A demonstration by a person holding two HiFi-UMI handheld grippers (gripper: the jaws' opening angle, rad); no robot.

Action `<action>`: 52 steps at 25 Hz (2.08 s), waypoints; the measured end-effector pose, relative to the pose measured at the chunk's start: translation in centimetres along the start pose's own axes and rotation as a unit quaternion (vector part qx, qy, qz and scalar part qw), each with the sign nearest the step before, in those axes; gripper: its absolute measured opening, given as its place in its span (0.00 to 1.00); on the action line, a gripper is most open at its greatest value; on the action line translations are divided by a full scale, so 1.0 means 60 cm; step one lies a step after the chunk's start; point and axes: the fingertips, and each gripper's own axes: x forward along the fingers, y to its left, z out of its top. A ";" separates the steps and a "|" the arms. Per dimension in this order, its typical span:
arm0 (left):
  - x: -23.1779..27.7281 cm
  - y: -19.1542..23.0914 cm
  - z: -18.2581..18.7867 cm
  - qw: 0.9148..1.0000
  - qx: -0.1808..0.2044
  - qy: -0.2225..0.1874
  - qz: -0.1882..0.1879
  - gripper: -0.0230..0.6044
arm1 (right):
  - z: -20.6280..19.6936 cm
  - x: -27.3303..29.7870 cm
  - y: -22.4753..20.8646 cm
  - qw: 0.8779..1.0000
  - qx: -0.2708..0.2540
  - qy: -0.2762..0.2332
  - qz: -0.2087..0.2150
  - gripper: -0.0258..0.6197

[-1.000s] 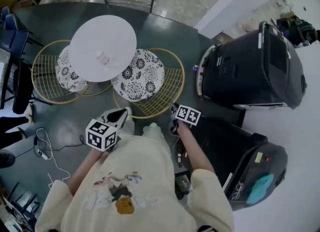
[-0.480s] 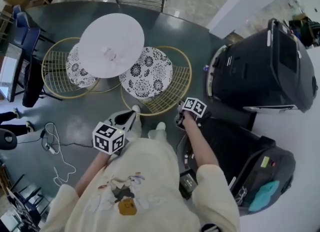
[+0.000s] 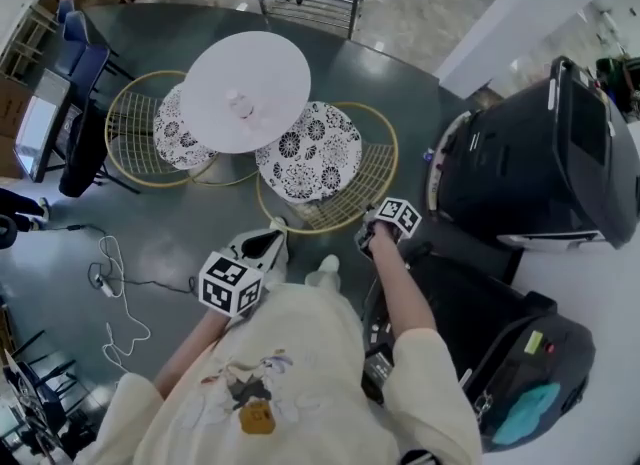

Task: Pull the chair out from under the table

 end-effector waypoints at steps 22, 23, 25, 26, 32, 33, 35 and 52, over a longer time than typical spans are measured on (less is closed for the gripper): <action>0.151 -0.142 -0.075 0.990 0.049 0.102 -0.086 0.05 | -0.067 -0.050 -0.050 1.000 0.021 -0.008 -0.011 0.14; 0.156 -0.150 -0.078 0.989 0.050 0.106 -0.092 0.05 | -0.070 -0.054 -0.054 1.000 0.025 -0.010 -0.011 0.14; 0.160 -0.166 -0.086 0.987 0.048 0.113 -0.102 0.05 | -0.075 -0.064 -0.065 0.999 0.028 -0.015 -0.013 0.14; 0.162 -0.173 -0.090 0.986 0.046 0.116 -0.106 0.05 | -0.077 -0.070 -0.070 0.999 0.029 -0.018 -0.015 0.14; 0.171 -0.214 -0.109 0.981 0.055 0.131 -0.135 0.05 | -0.089 -0.100 -0.114 0.999 0.037 -0.022 -0.028 0.14; 0.172 -0.221 -0.113 0.980 0.058 0.134 -0.138 0.05 | -0.089 -0.106 -0.123 0.999 0.037 -0.023 -0.031 0.14; 0.173 -0.234 -0.120 0.978 0.061 0.137 -0.144 0.05 | -0.091 -0.122 -0.141 0.998 0.037 -0.027 -0.035 0.14; 0.217 -0.352 -0.147 0.961 0.086 0.161 -0.205 0.05 | -0.123 -0.226 -0.279 0.995 0.063 -0.042 -0.062 0.13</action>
